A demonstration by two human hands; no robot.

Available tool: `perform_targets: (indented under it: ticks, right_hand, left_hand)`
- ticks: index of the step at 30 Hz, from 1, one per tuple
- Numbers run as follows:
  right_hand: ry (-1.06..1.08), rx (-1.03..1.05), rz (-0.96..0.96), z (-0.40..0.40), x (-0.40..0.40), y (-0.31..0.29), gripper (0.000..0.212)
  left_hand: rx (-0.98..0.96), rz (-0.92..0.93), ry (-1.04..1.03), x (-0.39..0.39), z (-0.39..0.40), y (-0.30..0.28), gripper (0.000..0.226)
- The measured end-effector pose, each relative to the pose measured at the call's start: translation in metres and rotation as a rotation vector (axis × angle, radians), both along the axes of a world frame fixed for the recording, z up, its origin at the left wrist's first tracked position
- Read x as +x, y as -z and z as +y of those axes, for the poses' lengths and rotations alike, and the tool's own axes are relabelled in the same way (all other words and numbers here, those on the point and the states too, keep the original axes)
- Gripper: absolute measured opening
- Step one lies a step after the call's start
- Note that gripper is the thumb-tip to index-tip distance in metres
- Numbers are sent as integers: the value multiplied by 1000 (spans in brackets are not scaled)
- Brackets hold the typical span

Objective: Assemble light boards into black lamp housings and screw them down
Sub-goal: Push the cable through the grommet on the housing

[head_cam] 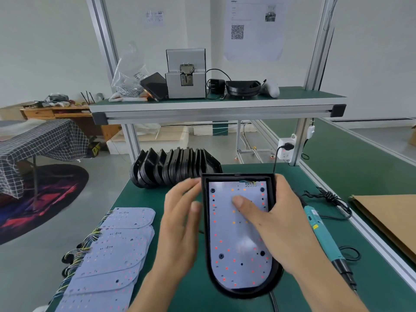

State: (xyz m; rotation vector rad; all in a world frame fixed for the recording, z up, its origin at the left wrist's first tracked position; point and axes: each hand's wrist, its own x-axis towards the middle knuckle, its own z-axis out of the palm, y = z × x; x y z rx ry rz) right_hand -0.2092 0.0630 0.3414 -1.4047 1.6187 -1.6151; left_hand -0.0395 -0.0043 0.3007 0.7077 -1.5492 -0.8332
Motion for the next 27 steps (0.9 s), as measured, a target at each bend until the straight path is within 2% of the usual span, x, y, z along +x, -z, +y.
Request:
perform_targets:
  ticks: [2, 3, 5, 7, 9, 11, 15, 16, 20, 24, 27]
  right_hand:
    - [23, 2, 20, -4, -2, 4, 31]
    - [30, 4, 27, -6, -3, 5, 31]
    - [48, -2, 39, -10, -3, 8, 32]
    - [55, -11, 64, -13, 0, 10, 33]
    - [25, -19, 94, -13, 4, 12, 33]
    - [-29, -22, 90, -12, 6, 14, 37]
    - [-144, 43, 23, -8, 0, 20, 70]
    - [-147, 60, 21, -6, 0, 23, 70]
    - [-166, 39, 56, -2, 2, 32, 30]
    - [-133, 19, 47, -4, 1, 32, 24]
    - [-115, 9, 4, -7, 0, 34, 24]
  left_hand:
    - [13, 67, -21, 13, 4, 15, 43]
    - [80, 99, 51, 18, 11, 16, 48]
    - [182, 30, 183, 20, 22, 20, 51]
    - [258, -48, 237, 15, 29, 13, 40]
    - [281, -78, 197, 8, 27, 10, 23]
    - [299, -83, 109, 2, 26, 5, 17]
    - [281, -47, -93, 2, 22, 2, 30]
    - [289, -25, -103, 2, 22, 2, 33]
    - [346, 17, -82, -2, 20, 1, 35]
    - [372, 1, -61, -2, 17, -1, 40]
    - [399, -54, 62, 3, 12, -1, 29]
